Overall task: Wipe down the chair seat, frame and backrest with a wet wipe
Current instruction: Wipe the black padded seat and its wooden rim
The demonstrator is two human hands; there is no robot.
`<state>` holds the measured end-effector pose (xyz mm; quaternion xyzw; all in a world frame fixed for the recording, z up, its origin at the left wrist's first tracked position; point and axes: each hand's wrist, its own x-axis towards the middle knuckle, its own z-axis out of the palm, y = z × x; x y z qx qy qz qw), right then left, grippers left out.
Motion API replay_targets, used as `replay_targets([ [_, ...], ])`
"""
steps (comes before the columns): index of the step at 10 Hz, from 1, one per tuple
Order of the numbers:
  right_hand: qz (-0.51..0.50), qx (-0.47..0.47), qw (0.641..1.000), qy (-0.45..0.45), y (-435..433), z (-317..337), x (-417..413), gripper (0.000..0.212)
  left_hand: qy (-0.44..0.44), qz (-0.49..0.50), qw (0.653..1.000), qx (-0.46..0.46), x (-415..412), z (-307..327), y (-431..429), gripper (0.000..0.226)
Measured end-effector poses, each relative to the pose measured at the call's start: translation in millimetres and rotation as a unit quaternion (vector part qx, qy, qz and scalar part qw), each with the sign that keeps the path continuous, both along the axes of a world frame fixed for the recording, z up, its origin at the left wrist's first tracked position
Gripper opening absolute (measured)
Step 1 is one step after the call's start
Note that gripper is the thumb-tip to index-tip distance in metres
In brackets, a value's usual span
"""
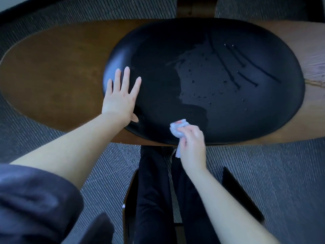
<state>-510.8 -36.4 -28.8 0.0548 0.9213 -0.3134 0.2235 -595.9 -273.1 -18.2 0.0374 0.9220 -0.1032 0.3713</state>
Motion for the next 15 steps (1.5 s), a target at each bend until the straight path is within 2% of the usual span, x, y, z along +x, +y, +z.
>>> replay_targets([
  [1,-0.047,0.071,0.996,0.026,29.0,5.5,-16.6,0.036,0.009,0.000,1.000,0.000,0.8,-0.7,0.9,0.129],
  [2,-0.056,0.060,0.997,0.015,-3.7,0.1,-34.6,0.034,0.010,0.001,1.000,0.000,0.8,-0.9,2.9,0.129],
  [3,0.058,-0.014,0.998,0.020,-40.4,1.7,-16.7,0.036,0.018,0.015,0.999,0.037,1.5,1.5,-1.3,0.131],
  [4,0.135,-0.014,0.990,0.031,-17.3,-3.6,4.4,0.035,0.041,0.075,0.994,0.074,6.8,8.0,-6.8,0.140],
  [5,0.234,-0.030,0.972,0.002,2.5,-9.0,-3.7,0.030,0.072,0.163,0.978,0.112,15.1,9.6,-18.5,0.146],
  [6,0.285,-0.059,0.957,0.013,-13.6,-14.8,-14.9,0.040,0.085,0.164,0.969,0.167,24.9,10.3,-28.2,0.138],
  [7,0.345,-0.073,0.935,0.029,-32.6,-19.6,-20.5,0.032,0.083,0.140,0.963,0.215,26.1,8.2,-49.7,0.132],
  [8,0.410,-0.104,0.903,0.069,-56.5,-17.2,-25.1,0.025,0.075,0.084,0.971,0.213,26.4,8.6,-63.9,0.132],
  [9,0.488,-0.124,0.849,0.158,-68.1,-18.8,-28.1,0.028,0.089,0.090,0.973,0.192,29.7,6.3,-62.1,0.132],
  [10,0.591,-0.029,0.794,0.137,-38.2,-19.8,-33.5,0.034,0.083,0.106,0.974,0.183,33.2,8.7,-57.4,0.130],
  [11,0.645,0.006,0.764,0.010,26.9,-18.1,-41.7,0.028,0.090,0.119,0.975,0.165,38.6,8.9,-55.4,0.126],
  [12,0.646,0.031,0.762,0.034,74.0,-7.3,-48.7,0.031,0.094,0.135,0.973,0.161,45.6,8.6,-49.2,0.119],
  [13,0.601,-0.004,0.799,0.010,87.0,9.1,-53.6,0.035,0.084,0.159,0.971,0.156,46.8,12.8,-42.4,0.118],
  [14,0.446,-0.044,0.894,0.016,61.5,23.5,-68.9,0.035,0.069,0.191,0.966,0.161,42.5,18.2,-37.3,0.116],
  [15,0.286,-0.052,0.956,0.042,20.1,24.1,-97.1,0.040,0.071,0.196,0.962,0.175,31.1,21.7,-29.8,0.111],
])
